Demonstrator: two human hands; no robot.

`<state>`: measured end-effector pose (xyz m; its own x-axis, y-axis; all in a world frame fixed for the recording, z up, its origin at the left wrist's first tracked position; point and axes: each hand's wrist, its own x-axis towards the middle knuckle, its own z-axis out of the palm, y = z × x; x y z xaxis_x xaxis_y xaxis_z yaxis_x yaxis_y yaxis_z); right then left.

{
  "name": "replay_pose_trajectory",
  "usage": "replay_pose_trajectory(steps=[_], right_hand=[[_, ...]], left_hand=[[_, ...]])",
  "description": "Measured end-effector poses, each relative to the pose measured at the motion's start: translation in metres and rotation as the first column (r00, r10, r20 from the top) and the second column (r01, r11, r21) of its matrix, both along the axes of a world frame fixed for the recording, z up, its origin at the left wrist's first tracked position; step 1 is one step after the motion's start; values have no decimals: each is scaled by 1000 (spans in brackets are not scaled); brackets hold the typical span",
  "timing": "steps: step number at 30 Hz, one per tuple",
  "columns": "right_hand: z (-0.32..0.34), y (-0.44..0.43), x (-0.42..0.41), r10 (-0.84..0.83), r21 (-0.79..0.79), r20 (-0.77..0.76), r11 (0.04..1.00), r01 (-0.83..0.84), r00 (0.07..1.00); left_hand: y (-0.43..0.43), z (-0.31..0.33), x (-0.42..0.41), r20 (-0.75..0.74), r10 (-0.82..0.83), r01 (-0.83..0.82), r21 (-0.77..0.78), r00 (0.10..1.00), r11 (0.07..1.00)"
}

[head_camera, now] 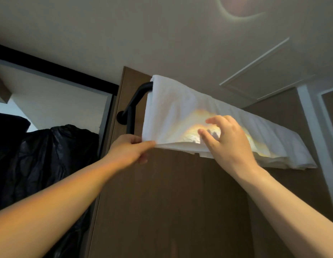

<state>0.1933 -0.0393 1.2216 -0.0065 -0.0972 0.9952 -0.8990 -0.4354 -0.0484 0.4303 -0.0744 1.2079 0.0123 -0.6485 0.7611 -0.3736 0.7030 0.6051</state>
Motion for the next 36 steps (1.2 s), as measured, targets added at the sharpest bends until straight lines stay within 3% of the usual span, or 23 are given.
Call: replay_pose_trajectory(steps=[4, 6, 9, 14, 24, 36], right_hand=[[-53, 11, -4, -88, 32, -61, 995, 90, 994], [-82, 11, -3, -105, 130, -97, 985, 117, 990], [-128, 7, 0, -75, 300, -140, 947, 115, 987], [-219, -2, 11, 18, 543, -144, 837, 64, 989], [-368, -9, 40, 138, 830, -277, 533, 164, 951], [-497, 3, 77, 243, 974, -158, 196, 111, 957]], left_hand=[[3, -33, 10, 99, 26, -33, 68, 995, 997], [2, -57, 15, 198, 92, -108, 72, 976, 992], [3, -100, 23, 435, 209, -237, 12, 876, 971], [4, -190, 38, 604, 155, -243, 66, 782, 968], [20, -379, 63, 735, -17, -323, 318, 678, 892], [70, -515, 87, 635, -182, -322, 593, 751, 738]])
